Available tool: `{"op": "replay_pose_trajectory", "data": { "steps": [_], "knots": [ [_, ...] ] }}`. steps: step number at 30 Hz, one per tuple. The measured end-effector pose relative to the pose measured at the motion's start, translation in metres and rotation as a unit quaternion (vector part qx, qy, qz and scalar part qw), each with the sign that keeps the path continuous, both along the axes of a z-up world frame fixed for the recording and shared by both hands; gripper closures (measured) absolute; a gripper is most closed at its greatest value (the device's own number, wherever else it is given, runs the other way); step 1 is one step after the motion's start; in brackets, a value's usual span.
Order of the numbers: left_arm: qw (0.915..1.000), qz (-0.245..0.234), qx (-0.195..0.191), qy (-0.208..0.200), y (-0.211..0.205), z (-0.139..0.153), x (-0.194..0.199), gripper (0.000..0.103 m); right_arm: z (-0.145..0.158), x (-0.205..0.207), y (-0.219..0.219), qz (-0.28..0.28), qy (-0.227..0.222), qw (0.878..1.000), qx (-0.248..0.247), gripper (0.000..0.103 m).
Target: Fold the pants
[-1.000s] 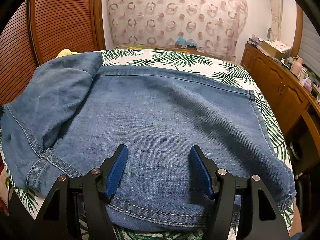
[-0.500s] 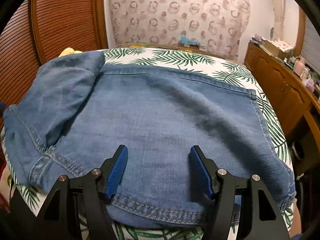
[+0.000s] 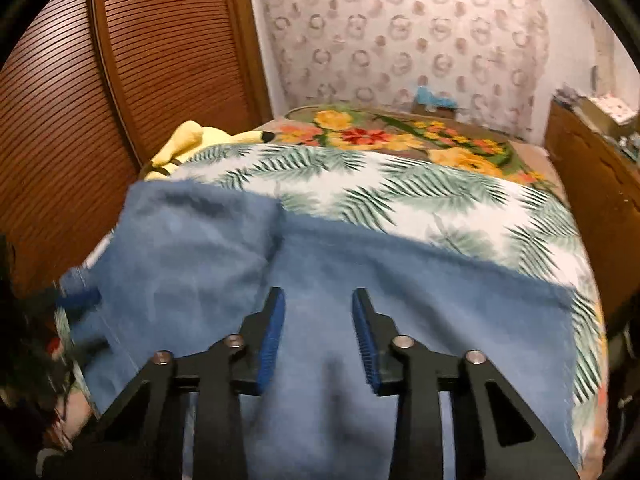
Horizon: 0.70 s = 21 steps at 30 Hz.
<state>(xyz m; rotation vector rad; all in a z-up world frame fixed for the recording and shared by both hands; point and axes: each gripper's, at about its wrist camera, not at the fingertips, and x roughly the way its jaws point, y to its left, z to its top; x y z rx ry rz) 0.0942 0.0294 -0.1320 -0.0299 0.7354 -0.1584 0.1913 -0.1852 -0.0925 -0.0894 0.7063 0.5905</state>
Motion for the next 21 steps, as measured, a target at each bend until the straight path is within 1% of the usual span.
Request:
{"op": "replay_pose_trajectory", "data": {
  "steps": [4,9,10,11,12,13,16,21],
  "knots": [
    [1.0,0.001,0.0,0.004,0.0,-0.006,0.002,0.027,0.0,0.036,0.029,0.018,0.038,0.999,0.02,0.073],
    [1.0,0.0,0.003,0.005,-0.001,-0.011,0.002,0.027,-0.004,0.072,0.056,0.023,0.069,0.997,0.024,0.075],
    [1.0,0.0,0.005,0.005,-0.002,-0.012,0.002,0.027,-0.004,0.08,0.062,0.022,0.072,0.997,0.02,0.082],
    [1.0,-0.001,0.007,0.005,-0.003,-0.013,0.001,0.027,-0.004,0.084,0.066,0.02,0.072,0.997,0.013,0.087],
    [1.0,-0.001,0.008,0.005,-0.004,-0.013,0.001,0.027,-0.002,0.09,0.071,0.019,0.071,0.997,0.005,0.094],
    [1.0,-0.002,0.009,0.004,-0.005,-0.014,0.001,0.027,0.0,0.094,0.075,0.019,0.067,0.998,-0.001,0.097],
    [1.0,-0.004,0.006,0.003,-0.003,-0.014,0.0,0.027,0.005,0.097,0.09,0.018,0.044,0.999,-0.019,0.1],
    [1.0,-0.007,0.006,-0.001,-0.003,-0.017,-0.004,0.027,0.013,0.1,0.091,-0.005,0.013,1.0,-0.014,0.102]
  ]
}}
